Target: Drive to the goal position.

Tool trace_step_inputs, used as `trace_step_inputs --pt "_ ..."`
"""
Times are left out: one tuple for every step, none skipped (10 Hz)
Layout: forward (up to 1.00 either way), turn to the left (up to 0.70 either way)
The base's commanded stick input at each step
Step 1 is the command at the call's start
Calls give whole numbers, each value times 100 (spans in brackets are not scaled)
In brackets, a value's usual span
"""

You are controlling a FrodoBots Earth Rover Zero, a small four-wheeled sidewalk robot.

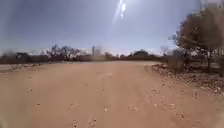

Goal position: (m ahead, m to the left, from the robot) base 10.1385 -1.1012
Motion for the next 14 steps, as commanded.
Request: trace_step_inputs --pt "100 0" --pt "100 0" --pt "100 0" --pt "100 0" --pt "100 -27" --pt "100 -27" --pt "100 -27" --pt "100 -27" --pt "100 -27" --pt "100 0" --pt "100 0" --pt "100 0" --pt "100 0" --pt "100 0"
